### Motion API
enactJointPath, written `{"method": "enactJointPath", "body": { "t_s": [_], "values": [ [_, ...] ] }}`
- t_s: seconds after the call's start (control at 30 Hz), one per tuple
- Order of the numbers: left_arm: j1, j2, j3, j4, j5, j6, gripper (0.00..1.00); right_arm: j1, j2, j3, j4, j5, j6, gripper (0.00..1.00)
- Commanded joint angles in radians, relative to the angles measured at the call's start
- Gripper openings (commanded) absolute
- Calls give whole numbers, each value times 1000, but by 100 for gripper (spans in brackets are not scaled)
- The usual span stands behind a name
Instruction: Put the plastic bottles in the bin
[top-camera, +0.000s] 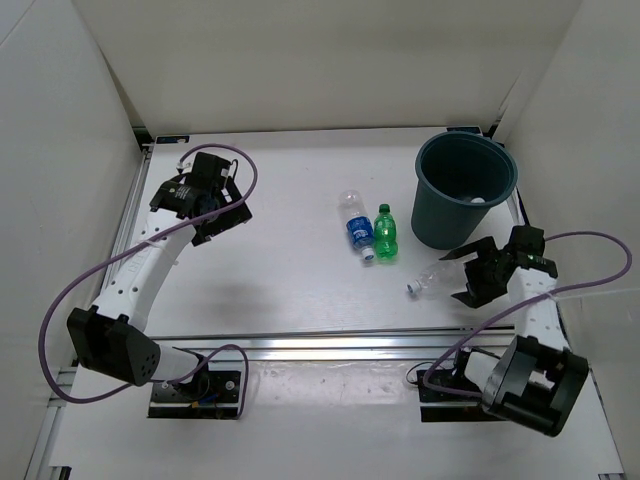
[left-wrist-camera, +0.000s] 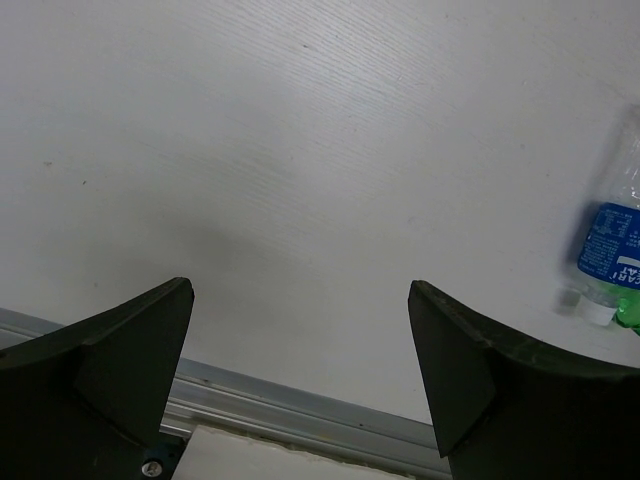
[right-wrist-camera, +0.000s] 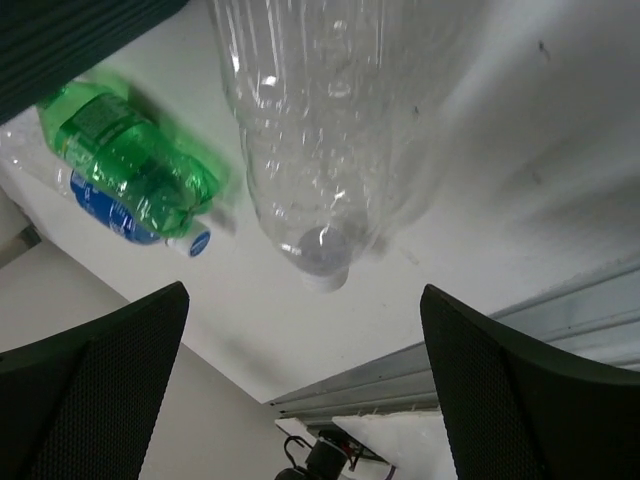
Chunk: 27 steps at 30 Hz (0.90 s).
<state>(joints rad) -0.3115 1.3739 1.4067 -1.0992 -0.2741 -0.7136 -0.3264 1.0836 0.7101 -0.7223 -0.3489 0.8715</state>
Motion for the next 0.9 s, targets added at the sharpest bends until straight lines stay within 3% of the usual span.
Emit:
{"method": "enactJointPath", "body": {
  "t_s": [0.0, 0.4, 0.5, 0.53, 0.57, 0.73, 0.87],
  "values": [
    [-5, -32, 0, -5, -19, 19, 100, 18, 80, 23, 150, 31, -20, 100],
    [-5, 7, 8, 36, 70, 74, 100, 59, 464, 179, 205, 128, -51, 97],
    [-5, 7, 8, 36, 70, 74, 100, 59, 541, 242, 205, 119, -77, 83],
    [-5, 7, 8, 36, 70, 74, 100, 59, 559, 264, 161, 107, -77, 67],
    [-5, 7, 8, 45, 70, 74, 100, 59, 574, 282, 131, 106, -77, 58],
    [-5, 37, 21, 70, 70, 56, 99, 79, 486, 286, -89, 114, -54, 27],
    [-5, 37, 31, 113, 93, 45, 99, 119, 296, 317, -303, 99, -32, 21]
  ]
}}
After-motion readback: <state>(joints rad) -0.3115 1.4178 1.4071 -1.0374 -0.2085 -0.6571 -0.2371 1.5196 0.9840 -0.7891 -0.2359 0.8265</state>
